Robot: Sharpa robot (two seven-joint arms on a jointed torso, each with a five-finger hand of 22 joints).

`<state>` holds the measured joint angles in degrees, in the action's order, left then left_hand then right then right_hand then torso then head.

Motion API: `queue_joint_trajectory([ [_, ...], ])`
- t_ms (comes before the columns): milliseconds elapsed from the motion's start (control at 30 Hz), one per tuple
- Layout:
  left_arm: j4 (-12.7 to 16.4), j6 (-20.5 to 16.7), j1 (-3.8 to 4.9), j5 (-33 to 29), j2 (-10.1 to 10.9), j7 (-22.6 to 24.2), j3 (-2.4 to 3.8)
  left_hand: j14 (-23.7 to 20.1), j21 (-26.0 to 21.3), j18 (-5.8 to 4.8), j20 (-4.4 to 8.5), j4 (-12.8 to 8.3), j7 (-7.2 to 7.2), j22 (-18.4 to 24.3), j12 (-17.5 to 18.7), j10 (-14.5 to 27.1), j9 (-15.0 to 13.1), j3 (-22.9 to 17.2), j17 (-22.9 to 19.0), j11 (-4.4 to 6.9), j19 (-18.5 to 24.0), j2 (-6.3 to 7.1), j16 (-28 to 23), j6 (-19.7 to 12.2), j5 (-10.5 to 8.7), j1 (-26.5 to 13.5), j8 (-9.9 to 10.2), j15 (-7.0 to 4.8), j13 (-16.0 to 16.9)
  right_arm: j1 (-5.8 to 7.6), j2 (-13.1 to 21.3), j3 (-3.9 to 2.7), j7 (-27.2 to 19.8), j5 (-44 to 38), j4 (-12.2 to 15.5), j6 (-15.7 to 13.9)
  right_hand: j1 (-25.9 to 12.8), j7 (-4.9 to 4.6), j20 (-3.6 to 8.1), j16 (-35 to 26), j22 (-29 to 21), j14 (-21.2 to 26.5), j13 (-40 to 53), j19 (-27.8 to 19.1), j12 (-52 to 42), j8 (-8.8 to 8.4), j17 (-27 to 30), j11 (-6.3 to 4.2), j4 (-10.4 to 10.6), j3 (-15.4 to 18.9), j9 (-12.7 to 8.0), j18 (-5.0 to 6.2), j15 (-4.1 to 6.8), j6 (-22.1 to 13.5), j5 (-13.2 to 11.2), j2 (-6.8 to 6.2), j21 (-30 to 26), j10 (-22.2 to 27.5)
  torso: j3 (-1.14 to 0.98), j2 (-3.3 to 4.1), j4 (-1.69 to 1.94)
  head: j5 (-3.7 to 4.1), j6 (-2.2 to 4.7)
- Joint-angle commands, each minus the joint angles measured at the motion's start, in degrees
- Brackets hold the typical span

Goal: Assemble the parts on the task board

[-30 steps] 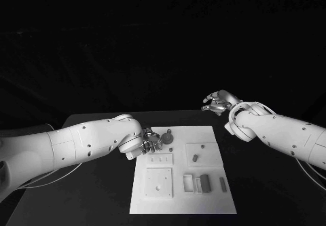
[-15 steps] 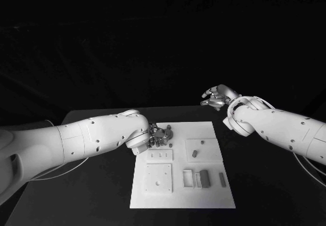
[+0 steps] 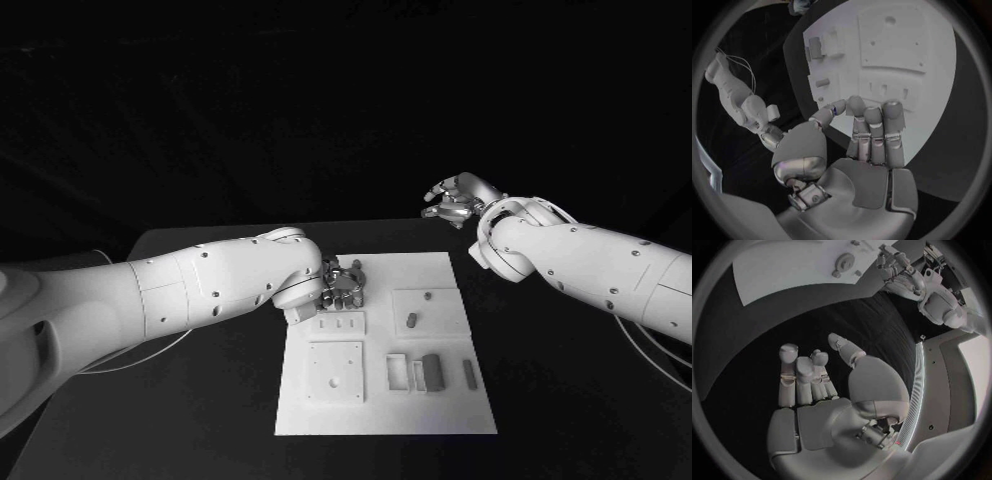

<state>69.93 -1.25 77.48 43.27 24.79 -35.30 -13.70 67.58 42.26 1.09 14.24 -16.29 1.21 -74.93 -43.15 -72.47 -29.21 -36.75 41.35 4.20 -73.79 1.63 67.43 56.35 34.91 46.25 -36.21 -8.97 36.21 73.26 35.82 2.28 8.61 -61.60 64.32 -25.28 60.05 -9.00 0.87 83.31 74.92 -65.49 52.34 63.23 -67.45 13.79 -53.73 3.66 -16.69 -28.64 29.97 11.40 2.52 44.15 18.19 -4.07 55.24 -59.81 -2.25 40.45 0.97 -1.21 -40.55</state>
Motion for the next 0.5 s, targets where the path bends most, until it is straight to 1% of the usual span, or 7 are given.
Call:
queue_joint_trajectory([
  [33,0.22,4.18,-0.42,4.31,-0.17,-0.43,0.01,-0.64,0.34,3.42,0.3,-0.24,-0.15,-1.18,-0.4,0.41,-3.73,-5.41,-0.4,-0.04,0.13,-0.94,0.44,-0.21,7.6,0.06,-13.56,-0.35,-0.21,0.04,-0.05,-0.03,0.0,-0.45,0.04,0.48,0.46,-0.91,0.17,-0.25,0.36,0.09,-0.08,-0.37,-0.33,0.16,0.09,-0.3,-0.07,-0.05,-0.08,3.6,0.27,0.91,0.07,0.0,-0.38,0.08,0.02,0.02,0.03,-0.03,-0.37],
  [100,0.15,4.49,-0.55,5.26,-0.21,-0.53,0.01,-0.85,0.52,3.4,0.35,-0.27,-0.14,-1.17,-0.86,0.61,-3.48,-5.48,-0.99,-0.04,0.25,-0.95,0.98,-0.41,7.61,-0.01,-13.93,-0.39,-0.51,0.05,-0.04,-0.03,0.05,-0.48,0.0,0.48,0.48,-0.91,0.17,-0.25,0.36,0.09,-0.09,-0.38,-0.33,0.16,0.09,-0.3,-0.07,-0.05,-0.08,3.6,0.27,0.91,0.07,0.0,-0.38,0.08,0.03,0.01,0.04,-0.19,-0.49],
  [267,-0.12,6.4,-0.59,5.12,-0.3,-0.78,0.01,-1.04,0.9,3.39,0.45,-0.26,-0.18,-1.18,-1.6,0.75,-3.08,-5.53,-1.82,0.04,0.25,-1.07,1.9,-0.55,7.66,-0.12,-14.5,-0.49,-0.94,0.05,-0.08,-0.03,0.11,-0.53,-0.05,0.56,0.54,-0.91,0.17,-0.25,0.37,0.1,-0.1,-0.39,-0.33,0.15,0.09,-0.29,-0.07,-0.05,-0.09,3.6,0.26,0.89,0.08,0.03,-0.38,0.09,0.08,0.01,0.03,-0.15,-0.51],
  [333,-0.3,6.48,-0.59,5.11,-0.4,-0.82,0.01,-1.17,1.04,3.38,0.48,-0.27,-0.19,-1.18,-1.88,0.85,-2.91,-5.56,-2.17,0.06,0.3,-1.12,2.25,-0.62,7.66,-0.2,-14.72,-0.52,-1.13,0.05,-0.15,-0.03,0.12,-0.62,-0.05,0.62,0.66,-0.92,0.16,-0.24,0.38,0.11,-0.12,-0.41,-0.34,0.15,0.1,-0.29,-0.08,-0.05,-0.1,3.6,0.26,0.88,0.11,0.06,-0.39,0.1,0.09,0.01,0.02,-0.12,-0.51],
  [400,-0.56,6.67,-0.66,5.26,-0.54,-0.84,0.01,-1.24,1.17,3.37,0.5,-0.27,-0.2,-1.19,-2.15,0.91,-2.78,-5.57,-2.45,0.08,0.33,-1.19,2.59,-0.66,7.66,-0.28,-14.92,-0.56,-1.28,0.05,-0.22,-0.03,0.13,-0.62,-0.04,0.66,0.84,-0.92,0.16,-0.24,0.4,0.12,-0.14,-0.43,-0.35,0.15,0.1,-0.28,-0.1,-0.07,-0.11,3.6,0.25,0.86,0.19,0.12,-0.39,0.12,0.04,0.0,-0.01,-0.14,-0.46],
  [500,-0.95,6.89,-0.85,6.05,-0.71,-0.9,0.01,-1.4,1.35,3.36,0.55,-0.27,-0.22,-1.19,-2.51,1.04,-2.57,-5.65,-2.85,0.1,0.41,-1.26,3.07,-0.75,7.69,-0.37,-15.21,-0.6,-1.51,0.05,-0.29,-0.03,0.13,-0.62,-0.06,0.75,0.91,-0.93,0.15,-0.24,0.41,0.13,-0.16,-0.44,-0.36,0.15,0.11,-0.28,-0.1,-0.06,-0.11,3.6,0.25,0.86,0.24,0.13,-0.39,0.13,0.03,0.0,-0.01,-0.11,-0.44],
])
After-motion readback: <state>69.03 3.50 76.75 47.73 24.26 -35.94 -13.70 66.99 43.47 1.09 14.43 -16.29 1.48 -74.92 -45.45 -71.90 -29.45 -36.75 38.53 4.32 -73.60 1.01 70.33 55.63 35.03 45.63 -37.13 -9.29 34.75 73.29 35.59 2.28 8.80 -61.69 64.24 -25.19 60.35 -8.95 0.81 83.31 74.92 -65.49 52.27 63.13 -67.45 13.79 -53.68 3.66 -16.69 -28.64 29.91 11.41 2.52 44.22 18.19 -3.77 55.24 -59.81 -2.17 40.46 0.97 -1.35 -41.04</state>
